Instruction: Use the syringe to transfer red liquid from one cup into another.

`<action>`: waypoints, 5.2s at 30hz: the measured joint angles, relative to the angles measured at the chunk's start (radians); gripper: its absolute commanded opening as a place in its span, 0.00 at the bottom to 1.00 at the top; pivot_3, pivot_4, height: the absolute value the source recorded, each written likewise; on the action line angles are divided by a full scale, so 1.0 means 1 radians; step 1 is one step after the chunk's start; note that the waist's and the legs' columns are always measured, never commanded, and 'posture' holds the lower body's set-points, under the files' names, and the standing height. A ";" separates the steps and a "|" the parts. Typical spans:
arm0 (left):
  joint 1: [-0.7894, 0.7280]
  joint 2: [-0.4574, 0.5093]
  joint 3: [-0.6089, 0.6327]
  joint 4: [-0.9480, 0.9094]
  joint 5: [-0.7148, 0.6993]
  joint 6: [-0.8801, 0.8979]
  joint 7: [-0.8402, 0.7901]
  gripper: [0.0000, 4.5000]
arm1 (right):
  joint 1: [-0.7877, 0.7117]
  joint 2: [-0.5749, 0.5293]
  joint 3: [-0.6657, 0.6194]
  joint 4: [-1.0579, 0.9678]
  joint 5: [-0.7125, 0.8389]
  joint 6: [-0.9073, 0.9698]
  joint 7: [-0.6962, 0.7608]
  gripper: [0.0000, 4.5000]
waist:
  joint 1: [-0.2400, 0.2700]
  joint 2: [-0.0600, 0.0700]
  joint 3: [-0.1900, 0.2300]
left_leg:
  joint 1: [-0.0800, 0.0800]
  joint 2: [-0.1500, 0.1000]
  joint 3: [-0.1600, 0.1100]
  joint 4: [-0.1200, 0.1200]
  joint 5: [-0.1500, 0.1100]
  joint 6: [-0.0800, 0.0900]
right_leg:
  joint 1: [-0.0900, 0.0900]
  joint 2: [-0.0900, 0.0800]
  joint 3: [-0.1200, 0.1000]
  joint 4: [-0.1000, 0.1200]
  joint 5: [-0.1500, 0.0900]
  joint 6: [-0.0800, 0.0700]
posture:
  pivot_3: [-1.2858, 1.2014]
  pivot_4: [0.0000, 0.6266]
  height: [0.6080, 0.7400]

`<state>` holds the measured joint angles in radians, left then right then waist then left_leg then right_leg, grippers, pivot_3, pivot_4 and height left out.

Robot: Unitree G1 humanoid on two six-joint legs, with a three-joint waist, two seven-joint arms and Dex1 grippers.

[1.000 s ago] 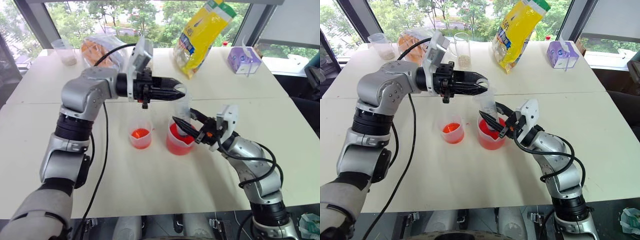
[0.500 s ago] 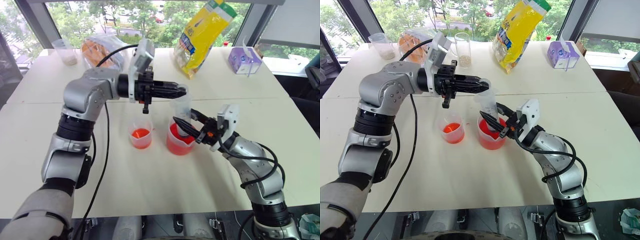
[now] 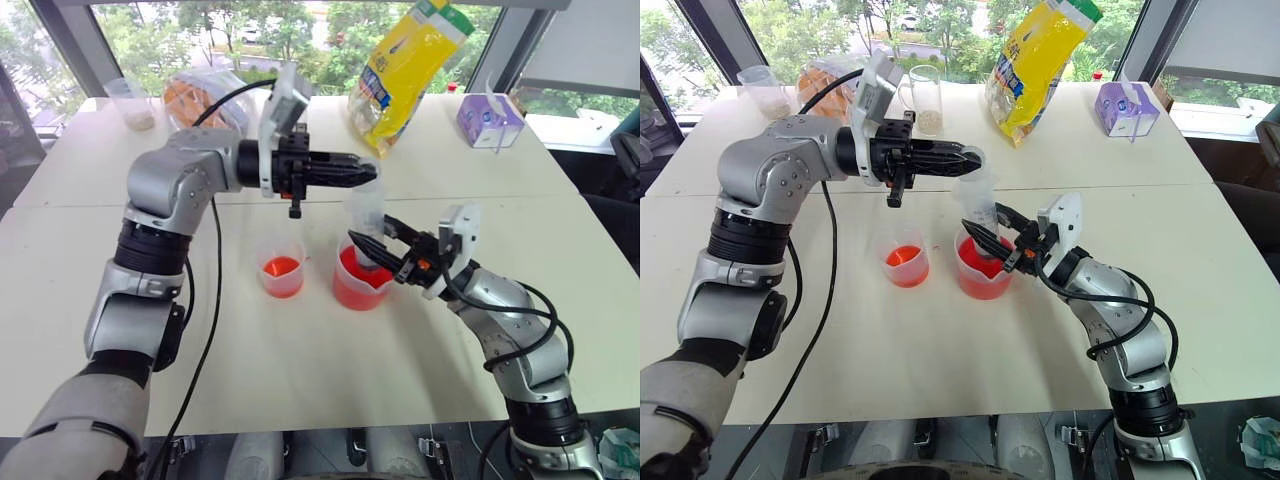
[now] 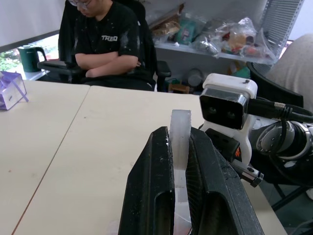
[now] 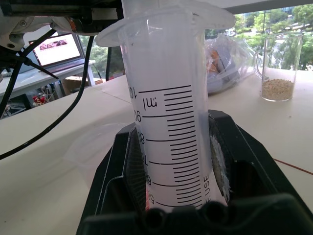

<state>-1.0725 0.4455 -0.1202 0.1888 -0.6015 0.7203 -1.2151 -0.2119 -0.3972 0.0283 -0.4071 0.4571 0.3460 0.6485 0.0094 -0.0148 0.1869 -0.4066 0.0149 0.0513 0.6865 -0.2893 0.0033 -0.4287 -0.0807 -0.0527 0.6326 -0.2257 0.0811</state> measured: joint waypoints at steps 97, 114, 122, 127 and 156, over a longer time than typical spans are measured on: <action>0.181 0.410 0.254 -0.275 -0.187 0.134 0.025 0.01 | -0.429 0.289 0.200 0.401 -0.042 -0.023 0.180 0.32 | -0.025 0.000 0.000 | 0.000 0.001 0.000 0.000 0.001 -0.001 | -0.001 -0.001 0.000 0.003 0.000 0.000 | 0.52 0.24 1.00; 0.244 0.408 0.227 -0.284 -0.142 0.057 0.018 0.01 | -0.464 0.295 0.195 0.387 -0.030 0.069 0.149 0.32 | -0.024 0.000 0.000 | 0.000 0.001 0.000 0.000 0.001 -0.001 | -0.001 -0.001 0.000 0.003 0.000 0.000 | 0.52 0.24 1.00; 0.251 0.401 0.227 -0.284 -0.134 0.056 0.019 0.01 | -0.465 0.294 0.194 0.381 -0.019 0.104 0.141 0.32 | -0.023 0.000 0.000 | 0.000 0.001 0.000 0.000 0.001 -0.001 | -0.001 -0.001 0.000 0.003 0.000 0.000 | 0.52 0.24 1.00; 0.214 0.359 0.229 -0.263 -0.133 0.078 0.054 0.10 | -0.465 0.291 0.167 0.371 -0.019 0.107 0.126 0.32 | -0.022 0.000 0.000 | 0.000 0.001 -0.001 0.000 0.001 -0.001 | -0.001 -0.001 0.000 0.003 0.000 0.000 | 0.52 0.24 1.00; 0.282 0.471 0.157 -0.276 -0.181 0.126 -0.132 0.94 | -0.706 0.044 -0.329 0.175 0.416 0.703 -0.423 0.32 | -0.021 0.001 0.001 | -0.001 0.002 0.000 -0.001 0.001 -0.001 | -0.003 -0.003 0.000 0.002 0.000 -0.001 | 0.52 0.24 1.00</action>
<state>-0.7905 0.9165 0.0366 -0.0873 -0.7827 0.8463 -1.3473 -0.9176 -0.3528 -0.3008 -0.2324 0.8728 1.0487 0.2253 -0.0116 -0.0137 0.1877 -0.4079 0.0165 0.0516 0.6852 -0.2886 0.0019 -0.4314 -0.0833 -0.0531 0.6343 -0.2258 0.0805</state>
